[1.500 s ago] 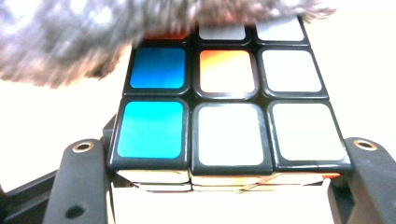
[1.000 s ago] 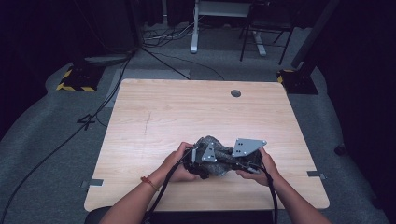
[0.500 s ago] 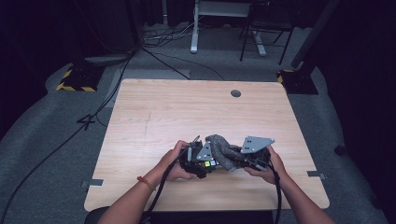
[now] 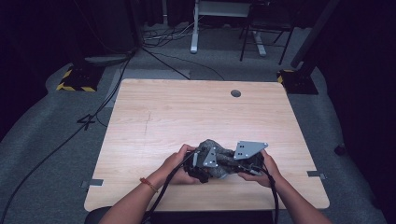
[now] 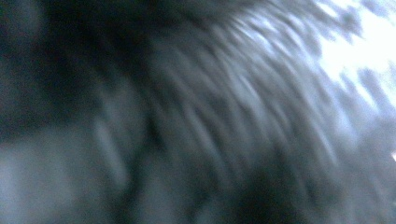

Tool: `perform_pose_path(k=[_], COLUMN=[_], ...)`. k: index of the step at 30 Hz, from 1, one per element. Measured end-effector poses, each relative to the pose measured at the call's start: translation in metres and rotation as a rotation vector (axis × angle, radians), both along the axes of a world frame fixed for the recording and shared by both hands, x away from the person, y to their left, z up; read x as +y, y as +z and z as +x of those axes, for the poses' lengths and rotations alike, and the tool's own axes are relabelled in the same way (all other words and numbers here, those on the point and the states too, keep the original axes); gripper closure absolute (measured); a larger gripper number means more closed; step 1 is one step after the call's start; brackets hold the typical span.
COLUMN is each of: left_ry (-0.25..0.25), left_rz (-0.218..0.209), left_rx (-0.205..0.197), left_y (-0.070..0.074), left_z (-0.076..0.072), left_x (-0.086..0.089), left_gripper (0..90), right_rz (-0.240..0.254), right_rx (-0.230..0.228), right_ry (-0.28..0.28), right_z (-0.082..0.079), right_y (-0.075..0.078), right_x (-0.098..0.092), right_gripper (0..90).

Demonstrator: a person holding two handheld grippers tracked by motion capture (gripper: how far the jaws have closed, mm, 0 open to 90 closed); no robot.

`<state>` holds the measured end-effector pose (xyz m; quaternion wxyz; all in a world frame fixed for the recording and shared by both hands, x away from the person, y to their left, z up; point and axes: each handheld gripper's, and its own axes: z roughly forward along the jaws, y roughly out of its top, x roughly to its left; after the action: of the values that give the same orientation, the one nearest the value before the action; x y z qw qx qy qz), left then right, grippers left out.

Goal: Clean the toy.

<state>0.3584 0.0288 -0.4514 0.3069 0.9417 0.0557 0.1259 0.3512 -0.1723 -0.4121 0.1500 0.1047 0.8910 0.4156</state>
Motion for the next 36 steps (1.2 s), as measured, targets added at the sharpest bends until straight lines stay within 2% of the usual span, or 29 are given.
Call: perform_pose_path(k=[4, 8, 13, 16, 18, 21, 23, 27, 29, 32, 34, 36], left_ry=[-0.007, 0.006, 0.016, 0.006, -0.002, -0.001, -0.007, -0.019, -0.013, 0.001, 0.011, 0.016], left_rz=[-0.026, -0.1, -0.155, -0.183, -0.213, -0.208, -0.18, -0.145, -0.148, -0.149, -0.158, -0.179], left_rx=[0.002, 0.007, 0.02, 0.021, 0.044, 0.055, 0.051, 0.029, 0.03, 0.02, 0.012, 0.008], left_y=[0.005, 0.012, 0.016, 0.017, 0.017, 0.014, 0.011, 0.009, 0.008, 0.011, 0.014, 0.016], left_z=[0.0, 0.003, 0.004, 0.004, 0.005, 0.005, 0.004, 0.001, 0.002, 0.002, 0.003, 0.003], left_x=[0.004, 0.013, 0.021, 0.022, 0.022, 0.021, 0.016, 0.008, 0.008, 0.01, 0.013, 0.017], left_gripper=[33.8, 33.8, 33.8, 33.8, 33.7, 33.3, 32.5, 33.1, 33.2, 33.4, 33.4, 33.4], right_rz=[-0.001, 0.026, 0.038, 0.069, 0.109, 0.142, 0.174, 0.158, 0.138, 0.124, 0.093, 0.077], right_rx=[0.002, 0.029, 0.053, 0.081, 0.111, 0.128, 0.139, 0.106, 0.083, 0.079, 0.072, 0.096], right_ry=[-0.047, -0.079, -0.07, -0.056, -0.038, -0.029, -0.006, 0.023, 0.02, -0.004, -0.028, -0.057], right_z=[0.008, 0.014, 0.016, 0.016, 0.017, 0.017, 0.016, 0.008, 0.006, 0.008, 0.012, 0.018], right_y=[-0.001, -0.003, -0.006, -0.008, -0.009, -0.011, -0.011, -0.007, -0.005, -0.006, -0.008, -0.014], right_x=[-0.011, -0.02, -0.021, -0.02, -0.02, -0.02, -0.019, -0.011, -0.008, -0.01, -0.012, -0.017], right_gripper=[77.0, 77.0, 76.9, 76.8, 76.9, 76.9, 76.9, 76.8, 76.7, 76.7, 76.7, 76.8])
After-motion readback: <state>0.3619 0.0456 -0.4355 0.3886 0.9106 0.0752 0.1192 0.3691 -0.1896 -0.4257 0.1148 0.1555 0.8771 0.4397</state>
